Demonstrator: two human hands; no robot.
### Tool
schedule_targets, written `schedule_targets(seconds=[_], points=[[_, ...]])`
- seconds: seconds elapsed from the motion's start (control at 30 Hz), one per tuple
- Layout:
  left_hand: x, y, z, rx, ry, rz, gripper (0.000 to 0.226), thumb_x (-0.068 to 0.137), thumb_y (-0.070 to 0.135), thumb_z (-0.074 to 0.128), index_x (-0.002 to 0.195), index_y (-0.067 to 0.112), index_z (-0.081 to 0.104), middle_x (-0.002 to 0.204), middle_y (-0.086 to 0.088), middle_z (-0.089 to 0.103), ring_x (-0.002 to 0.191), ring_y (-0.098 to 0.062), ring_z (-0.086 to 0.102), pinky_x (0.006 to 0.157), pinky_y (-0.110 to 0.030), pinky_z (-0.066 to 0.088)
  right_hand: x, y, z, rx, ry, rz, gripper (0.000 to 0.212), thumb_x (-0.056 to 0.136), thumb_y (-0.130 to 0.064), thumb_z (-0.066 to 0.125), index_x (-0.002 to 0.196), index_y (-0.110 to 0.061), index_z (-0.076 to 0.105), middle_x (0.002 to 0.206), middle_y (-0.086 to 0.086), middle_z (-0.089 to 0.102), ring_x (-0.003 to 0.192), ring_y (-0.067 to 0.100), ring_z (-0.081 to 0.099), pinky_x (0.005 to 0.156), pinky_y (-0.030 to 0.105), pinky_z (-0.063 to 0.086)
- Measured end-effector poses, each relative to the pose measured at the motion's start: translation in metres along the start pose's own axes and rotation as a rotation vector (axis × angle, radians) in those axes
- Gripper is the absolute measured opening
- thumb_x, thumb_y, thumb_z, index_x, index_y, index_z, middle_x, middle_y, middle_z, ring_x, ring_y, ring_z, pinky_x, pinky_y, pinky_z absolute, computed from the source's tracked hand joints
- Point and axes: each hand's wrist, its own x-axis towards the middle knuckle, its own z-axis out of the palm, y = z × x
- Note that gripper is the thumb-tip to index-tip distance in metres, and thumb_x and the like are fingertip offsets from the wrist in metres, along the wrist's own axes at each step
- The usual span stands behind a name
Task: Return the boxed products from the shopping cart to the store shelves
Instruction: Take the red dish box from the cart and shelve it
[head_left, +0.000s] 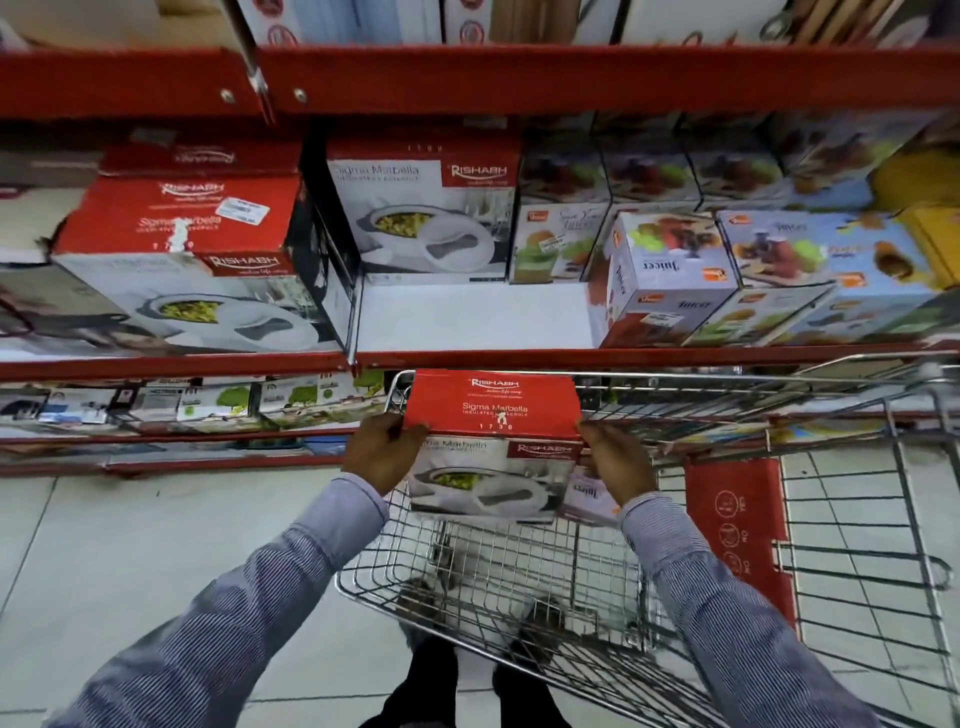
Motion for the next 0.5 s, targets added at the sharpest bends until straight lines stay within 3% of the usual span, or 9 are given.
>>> schedule_targets(seconds=[0.1, 0.2, 0.27, 0.33, 0.4, 0.5], points=[[-0.015, 0.011, -0.03, -0.096, 0.093, 0.044, 0.04, 0.073, 0.056, 0.064, 0.079, 0.019, 0.075, 0.084, -0.004, 0.077, 0.082, -0.029, 0.071, 0.083, -0.042, 0.056, -0.016, -0.029, -0.011, -0.015, 0.03, -0.123, 0.054, 0.082, -0.062, 0.053, 0.089, -0.011, 0.071, 0.08, 0.016, 0.074, 0.069, 0.026, 0.066, 0.075, 0.034, 0.052], [-0.029, 0.026, -0.061, -0.172, 0.178, 0.126, 0.034, 0.073, 0.056, 0.07, 0.067, 0.023, 0.073, 0.068, 0.005, 0.074, 0.075, -0.023, 0.072, 0.077, -0.036, 0.055, -0.03, -0.061, -0.019, -0.003, 0.067, -0.233, 0.06, 0.076, -0.067, 0.057, 0.09, -0.01, 0.07, 0.085, 0.017, 0.075, 0.08, 0.035, 0.071, 0.085, 0.045, 0.056], [-0.039, 0.039, -0.08, -0.169, 0.239, 0.211, 0.042, 0.071, 0.062, 0.068, 0.065, 0.02, 0.073, 0.062, 0.004, 0.072, 0.063, -0.018, 0.068, 0.068, -0.031, 0.052, -0.038, -0.084, -0.024, -0.008, 0.087, -0.31, 0.052, 0.079, -0.058, 0.061, 0.082, -0.007, 0.07, 0.079, 0.014, 0.076, 0.078, 0.033, 0.071, 0.082, 0.043, 0.056], [-0.049, 0.054, -0.099, -0.154, 0.302, 0.28, 0.044, 0.076, 0.059, 0.066, 0.067, 0.017, 0.073, 0.06, 0.001, 0.072, 0.058, -0.017, 0.066, 0.06, -0.029, 0.047, -0.048, -0.109, -0.028, -0.02, 0.094, -0.384, 0.051, 0.08, -0.056, 0.061, 0.07, -0.006, 0.067, 0.068, 0.01, 0.073, 0.063, 0.026, 0.067, 0.073, 0.037, 0.054], [-0.057, 0.068, -0.117, -0.156, 0.371, 0.326, 0.043, 0.077, 0.058, 0.065, 0.069, 0.016, 0.074, 0.06, 0.001, 0.071, 0.057, -0.016, 0.066, 0.058, -0.026, 0.044, -0.059, -0.132, -0.032, -0.016, 0.1, -0.461, 0.056, 0.079, -0.058, 0.061, 0.066, -0.003, 0.063, 0.062, 0.017, 0.068, 0.053, 0.023, 0.058, 0.063, 0.033, 0.047], [-0.059, 0.079, -0.137, -0.154, 0.447, 0.417, 0.048, 0.074, 0.066, 0.06, 0.075, 0.021, 0.076, 0.064, 0.005, 0.074, 0.062, -0.013, 0.07, 0.064, -0.03, 0.055, -0.071, -0.16, -0.033, 0.001, 0.131, -0.528, 0.048, 0.082, -0.051, 0.063, 0.065, -0.007, 0.066, 0.064, 0.015, 0.071, 0.056, 0.028, 0.064, 0.059, 0.032, 0.047]])
